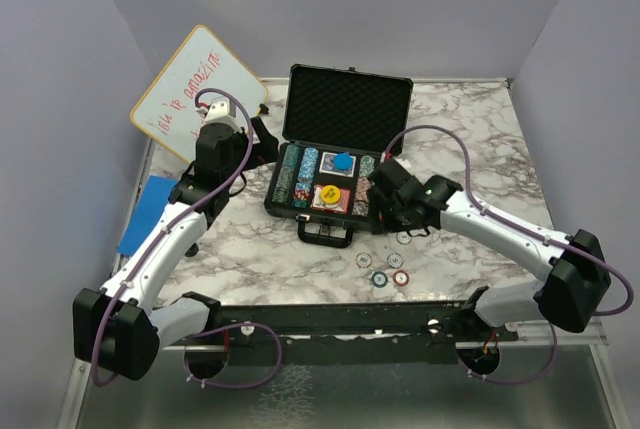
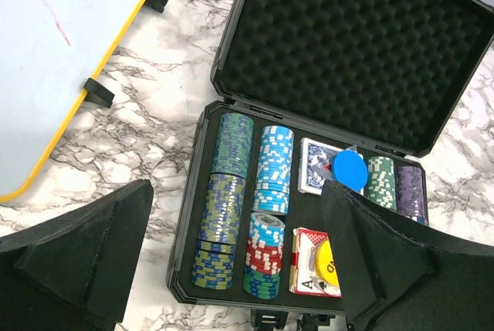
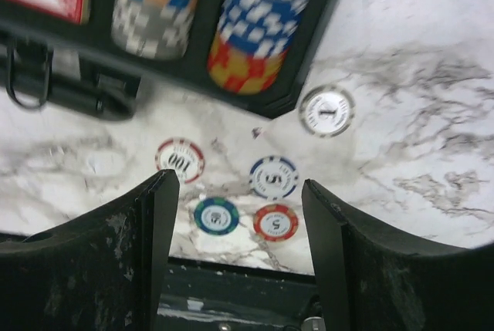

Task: Pack up texas hold em set

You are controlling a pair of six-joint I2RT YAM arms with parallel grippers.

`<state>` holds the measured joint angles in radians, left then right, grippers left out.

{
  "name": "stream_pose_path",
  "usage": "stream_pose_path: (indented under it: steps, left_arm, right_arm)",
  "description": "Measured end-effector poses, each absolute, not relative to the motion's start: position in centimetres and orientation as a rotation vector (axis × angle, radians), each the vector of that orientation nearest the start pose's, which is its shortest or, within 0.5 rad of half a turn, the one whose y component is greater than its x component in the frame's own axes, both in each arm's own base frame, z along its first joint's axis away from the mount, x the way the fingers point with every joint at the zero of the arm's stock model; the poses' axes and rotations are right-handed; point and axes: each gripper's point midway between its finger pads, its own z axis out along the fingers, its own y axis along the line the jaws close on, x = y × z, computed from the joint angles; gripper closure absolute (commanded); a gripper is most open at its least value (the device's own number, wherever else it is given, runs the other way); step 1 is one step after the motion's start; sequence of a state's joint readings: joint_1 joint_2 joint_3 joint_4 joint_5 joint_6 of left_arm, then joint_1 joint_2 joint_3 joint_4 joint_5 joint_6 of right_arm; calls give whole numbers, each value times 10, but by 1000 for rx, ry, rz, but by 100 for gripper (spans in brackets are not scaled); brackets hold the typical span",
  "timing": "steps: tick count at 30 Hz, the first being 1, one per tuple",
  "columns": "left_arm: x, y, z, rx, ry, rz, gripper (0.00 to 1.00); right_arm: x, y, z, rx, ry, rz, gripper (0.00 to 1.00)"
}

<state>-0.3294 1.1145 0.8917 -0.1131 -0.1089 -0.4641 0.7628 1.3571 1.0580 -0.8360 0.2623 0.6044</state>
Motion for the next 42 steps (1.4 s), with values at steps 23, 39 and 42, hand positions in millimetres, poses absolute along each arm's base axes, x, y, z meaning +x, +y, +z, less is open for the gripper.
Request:
stream_pose_path:
  steps: [23,39,42]
  left_arm:
    - [362,-124,234,-220,1927,-443,1]
    - [362,-124,235,-216,1926,-440,1]
    - [362,-124,237,-216,1923,-441,1]
  right_arm:
    - [161,260,17,-845,2753,-11,32]
    - [186,252,30,-783,2717,-12,29]
    - [192,248,30,-772,2727,12,28]
